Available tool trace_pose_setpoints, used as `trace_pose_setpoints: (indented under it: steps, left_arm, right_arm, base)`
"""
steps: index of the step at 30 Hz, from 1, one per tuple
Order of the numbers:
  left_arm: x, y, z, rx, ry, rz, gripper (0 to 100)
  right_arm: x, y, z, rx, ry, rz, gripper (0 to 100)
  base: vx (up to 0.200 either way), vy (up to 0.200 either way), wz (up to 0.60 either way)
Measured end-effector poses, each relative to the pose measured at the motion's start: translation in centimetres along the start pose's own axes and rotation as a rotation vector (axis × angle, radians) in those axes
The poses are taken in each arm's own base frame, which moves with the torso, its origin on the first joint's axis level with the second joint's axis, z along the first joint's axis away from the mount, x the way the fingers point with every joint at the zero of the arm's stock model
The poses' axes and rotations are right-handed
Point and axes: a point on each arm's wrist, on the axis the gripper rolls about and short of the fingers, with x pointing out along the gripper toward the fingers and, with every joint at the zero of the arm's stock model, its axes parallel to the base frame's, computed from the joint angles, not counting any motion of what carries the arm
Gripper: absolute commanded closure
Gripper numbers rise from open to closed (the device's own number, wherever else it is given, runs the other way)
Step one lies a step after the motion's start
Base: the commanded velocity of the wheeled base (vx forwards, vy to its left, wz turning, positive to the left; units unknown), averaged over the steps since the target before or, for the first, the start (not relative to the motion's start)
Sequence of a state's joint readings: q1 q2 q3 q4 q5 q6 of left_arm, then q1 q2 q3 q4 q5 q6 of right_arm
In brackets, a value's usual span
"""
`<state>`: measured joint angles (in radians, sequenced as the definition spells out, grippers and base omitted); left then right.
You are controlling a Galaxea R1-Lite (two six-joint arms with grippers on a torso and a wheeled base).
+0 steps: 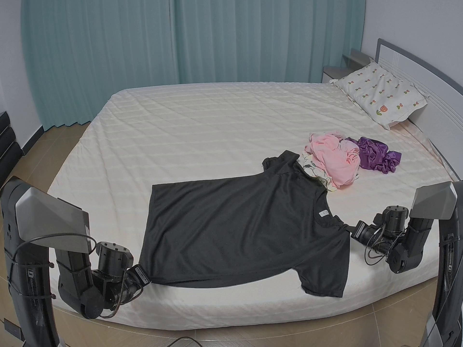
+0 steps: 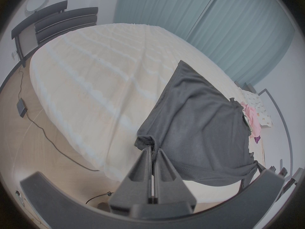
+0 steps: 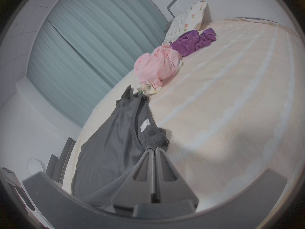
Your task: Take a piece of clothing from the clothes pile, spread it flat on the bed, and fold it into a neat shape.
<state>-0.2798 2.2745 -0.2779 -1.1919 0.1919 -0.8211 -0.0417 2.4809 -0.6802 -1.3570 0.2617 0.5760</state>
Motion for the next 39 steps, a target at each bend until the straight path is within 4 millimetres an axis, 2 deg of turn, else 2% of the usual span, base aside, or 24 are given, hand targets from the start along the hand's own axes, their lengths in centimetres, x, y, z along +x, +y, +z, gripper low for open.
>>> trace_pose_setpoints:
  steps: [3, 4, 12, 18, 22, 31, 39]
  left_arm:
    - [0.3, -0.5, 0.4, 0.008, 0.005, 0.005, 100]
    - [0.5, -0.7, 0.5, 0.009, 0.005, 0.004, 100]
    - [1.8, -2.2, 1.3, -0.006, -0.013, -0.024, 100]
    - [2.5, -2.3, 1.1, -0.015, -0.007, -0.022, 100]
    - [2.7, -2.1, 0.9, -0.016, 0.000, -0.016, 100]
    - [2.9, -1.7, 0.7, -0.026, 0.027, -0.020, 100]
    - [2.8, -1.4, 0.8, -0.039, 0.038, -0.023, 100]
  right_arm:
    - [0.4, 0.1, 0.6, 0.002, 0.015, 0.017, 100]
    - [0.6, 0.2, 0.7, 0.003, 0.021, 0.019, 0]
    - [1.8, 1.1, 1.1, -0.004, 0.038, 0.038, 0]
    - [0.0, 0.6, 1.3, 0.015, 0.047, 0.004, 0]
    - [-2.1, 0.5, 0.0, 0.032, 0.099, -0.028, 0]
    - [-8.3, 1.1, -4.8, 0.044, 0.246, -0.075, 0]
    - [-10.8, 1.3, -8.2, -0.021, 0.323, -0.136, 0]
  base:
    - [0.000, 0.000, 0.00]
    - [0.000, 0.000, 0.00]
    - [0.000, 0.000, 0.00]
    - [0.000, 0.000, 0.00]
    - [0.000, 0.000, 0.00]
    - [0.000, 0.000, 0.00]
    - [0.000, 0.000, 0.00]
